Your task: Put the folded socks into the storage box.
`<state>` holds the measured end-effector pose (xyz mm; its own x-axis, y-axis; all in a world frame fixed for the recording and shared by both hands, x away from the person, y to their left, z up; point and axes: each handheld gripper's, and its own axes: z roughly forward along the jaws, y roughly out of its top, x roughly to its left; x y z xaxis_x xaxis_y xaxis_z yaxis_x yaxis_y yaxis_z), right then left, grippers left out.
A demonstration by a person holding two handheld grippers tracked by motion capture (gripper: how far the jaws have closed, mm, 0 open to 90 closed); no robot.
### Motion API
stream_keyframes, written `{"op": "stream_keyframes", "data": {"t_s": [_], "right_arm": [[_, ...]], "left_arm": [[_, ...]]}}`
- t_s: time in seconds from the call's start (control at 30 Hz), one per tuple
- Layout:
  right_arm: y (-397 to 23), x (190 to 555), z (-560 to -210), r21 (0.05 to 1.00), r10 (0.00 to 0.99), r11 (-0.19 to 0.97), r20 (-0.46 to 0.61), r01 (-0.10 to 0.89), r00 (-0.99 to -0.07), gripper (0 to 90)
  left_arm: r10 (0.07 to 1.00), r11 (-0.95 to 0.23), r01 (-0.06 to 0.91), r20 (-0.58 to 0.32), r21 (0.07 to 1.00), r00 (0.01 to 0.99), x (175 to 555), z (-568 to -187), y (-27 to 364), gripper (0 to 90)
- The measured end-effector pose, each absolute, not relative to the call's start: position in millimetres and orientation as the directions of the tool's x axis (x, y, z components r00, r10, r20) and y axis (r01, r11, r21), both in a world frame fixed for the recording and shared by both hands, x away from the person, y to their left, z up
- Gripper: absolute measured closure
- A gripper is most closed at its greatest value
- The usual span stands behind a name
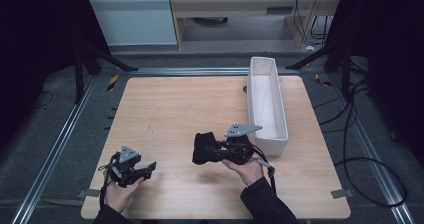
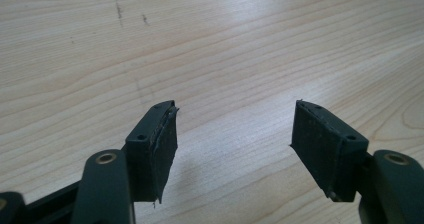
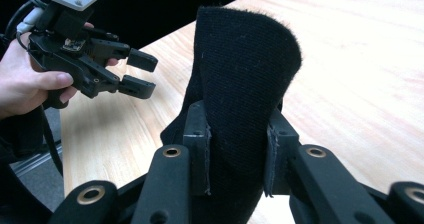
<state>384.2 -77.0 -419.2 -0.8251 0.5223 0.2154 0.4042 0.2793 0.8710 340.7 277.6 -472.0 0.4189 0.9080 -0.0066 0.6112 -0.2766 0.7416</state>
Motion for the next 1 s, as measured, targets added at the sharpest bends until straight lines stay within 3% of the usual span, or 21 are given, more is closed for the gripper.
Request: {"op": "stream_keyframes", "data": {"t_s": [0.57, 1.0], "right_arm": [[-138.3, 422.9, -348.7, 0.904, 0.578, 0.318, 0.053, 0.285, -0.814, 70.1], [-190.9, 450.3, -317.9, 0.858, 0.608, 0.421, -0.025, 0.296, -0.794, 69.9]], "left_arm": [[0.911, -0.281, 0.616, 0.004, 0.735, 0.412, 343.6, -472.7, 279.9, 36.3], [0.912, -0.272, 0.612, -0.005, 0.743, 0.411, 343.4, -472.6, 282.6, 41.1]]}}
